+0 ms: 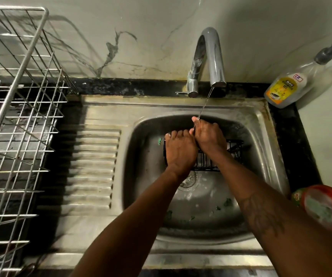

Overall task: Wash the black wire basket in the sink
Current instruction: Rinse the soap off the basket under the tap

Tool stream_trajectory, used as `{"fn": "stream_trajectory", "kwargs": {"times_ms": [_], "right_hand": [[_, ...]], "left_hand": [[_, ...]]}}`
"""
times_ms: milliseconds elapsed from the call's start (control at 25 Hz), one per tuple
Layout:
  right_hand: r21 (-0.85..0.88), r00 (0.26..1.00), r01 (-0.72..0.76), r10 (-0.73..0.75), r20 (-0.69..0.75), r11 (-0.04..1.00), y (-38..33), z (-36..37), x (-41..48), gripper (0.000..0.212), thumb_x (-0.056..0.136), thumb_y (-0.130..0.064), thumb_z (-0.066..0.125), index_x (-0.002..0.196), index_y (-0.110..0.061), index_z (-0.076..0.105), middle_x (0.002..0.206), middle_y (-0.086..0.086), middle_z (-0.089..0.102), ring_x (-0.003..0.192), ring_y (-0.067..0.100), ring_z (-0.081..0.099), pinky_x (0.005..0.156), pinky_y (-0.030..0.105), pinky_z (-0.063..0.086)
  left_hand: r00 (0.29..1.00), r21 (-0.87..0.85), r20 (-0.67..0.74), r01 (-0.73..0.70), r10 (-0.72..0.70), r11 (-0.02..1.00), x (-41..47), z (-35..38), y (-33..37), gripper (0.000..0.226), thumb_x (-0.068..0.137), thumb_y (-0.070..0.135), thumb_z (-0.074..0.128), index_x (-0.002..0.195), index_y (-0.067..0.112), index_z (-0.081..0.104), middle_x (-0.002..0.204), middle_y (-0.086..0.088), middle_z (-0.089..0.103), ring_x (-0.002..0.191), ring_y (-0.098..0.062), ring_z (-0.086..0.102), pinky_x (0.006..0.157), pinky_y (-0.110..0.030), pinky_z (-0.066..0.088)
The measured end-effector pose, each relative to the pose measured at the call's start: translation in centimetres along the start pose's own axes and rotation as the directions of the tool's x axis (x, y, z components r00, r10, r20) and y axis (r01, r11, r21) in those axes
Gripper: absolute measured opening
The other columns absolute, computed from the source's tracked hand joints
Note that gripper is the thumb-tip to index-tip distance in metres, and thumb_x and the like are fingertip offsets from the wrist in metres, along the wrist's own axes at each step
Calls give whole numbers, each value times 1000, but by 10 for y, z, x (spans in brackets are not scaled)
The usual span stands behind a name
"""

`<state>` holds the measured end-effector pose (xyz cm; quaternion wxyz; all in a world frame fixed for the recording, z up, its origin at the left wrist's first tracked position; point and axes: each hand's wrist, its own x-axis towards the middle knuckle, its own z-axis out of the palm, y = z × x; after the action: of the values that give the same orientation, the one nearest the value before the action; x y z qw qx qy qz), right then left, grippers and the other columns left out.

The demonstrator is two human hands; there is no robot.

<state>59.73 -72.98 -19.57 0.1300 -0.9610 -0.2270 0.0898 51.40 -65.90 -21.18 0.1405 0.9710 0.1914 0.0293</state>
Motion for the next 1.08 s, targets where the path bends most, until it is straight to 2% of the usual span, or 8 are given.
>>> {"fn": "stream_trajectory", "kwargs": {"times_ms": [120, 240, 400, 600, 680, 800, 920, 1080], "right_hand": [[21, 996, -77, 76, 37, 997, 1, -2, 6, 44, 109, -42, 32, 125, -21, 66, 115, 16, 69, 104, 37, 63, 80, 38, 47], [74, 997, -73, 72, 12, 995, 1, 8, 3, 52, 109, -48, 29, 102, -17, 70, 91, 10, 74, 88, 32, 67, 66, 32, 38], [-18, 986, 77, -79, -146, 997, 5, 9, -12, 51, 109, -45, 29, 98, -16, 69, 68, 7, 69, 60, 27, 65, 58, 29, 40], [-200, 969, 138, -174, -173, 970, 13, 27, -49, 33, 104, -33, 36, 116, -17, 62, 110, 5, 68, 105, 28, 60, 104, 48, 39], [-211, 976, 159, -186, -112, 964, 20, 24, -40, 31, 99, -38, 37, 111, -21, 59, 103, 3, 66, 97, 27, 57, 92, 45, 39], [-125, 974, 205, -215, -72, 971, 22, 16, -23, 32, 97, -39, 31, 98, -24, 59, 94, 0, 69, 88, 27, 59, 83, 41, 34], [-142, 972, 201, -216, -98, 969, 23, 20, -23, 34, 99, -38, 26, 100, -26, 57, 96, -2, 71, 89, 25, 58, 81, 40, 33], [-95, 985, 131, -140, -103, 987, 14, 22, -17, 33, 101, -36, 29, 103, -24, 60, 100, 2, 74, 94, 27, 62, 85, 41, 35]], "left_hand": [[969, -11, -45, -243, 242, 970, -22, 9, -21, 32, 103, 25, 32, 118, 12, 57, 111, -6, 58, 107, -25, 52, 110, -45, 34], [963, -54, -22, -270, 269, 961, -5, -7, -35, 26, 101, 33, 39, 91, 23, 61, 84, 0, 63, 77, -19, 58, 82, -37, 47], [990, 14, 140, -31, 29, 999, 36, -23, -23, 47, 99, 42, 39, 62, 20, 56, 55, 4, 57, 51, -19, 59, 53, -28, 47], [925, -186, 171, 367, -338, 911, 49, -25, -14, 44, 101, 41, 42, 70, 14, 58, 64, 0, 61, 53, -16, 54, 59, -30, 49], [989, -134, 23, 146, -145, 980, 34, -16, -14, 41, 106, 37, 34, 80, 19, 61, 71, -1, 64, 63, -21, 61, 63, -33, 47], [979, -86, -116, -180, 170, 980, -8, 6, -25, 34, 108, 29, 32, 115, 15, 62, 114, -7, 64, 112, -28, 59, 104, -44, 40], [964, -60, -86, -256, 250, 965, -31, 15, -41, 50, 106, 35, 30, 148, 9, 43, 149, -11, 44, 144, -29, 35, 122, -47, 21], [983, -29, -90, -164, 161, 986, 8, -13, -30, 34, 99, 36, 34, 87, 22, 63, 84, 1, 66, 79, -22, 62, 75, -36, 39]]}}
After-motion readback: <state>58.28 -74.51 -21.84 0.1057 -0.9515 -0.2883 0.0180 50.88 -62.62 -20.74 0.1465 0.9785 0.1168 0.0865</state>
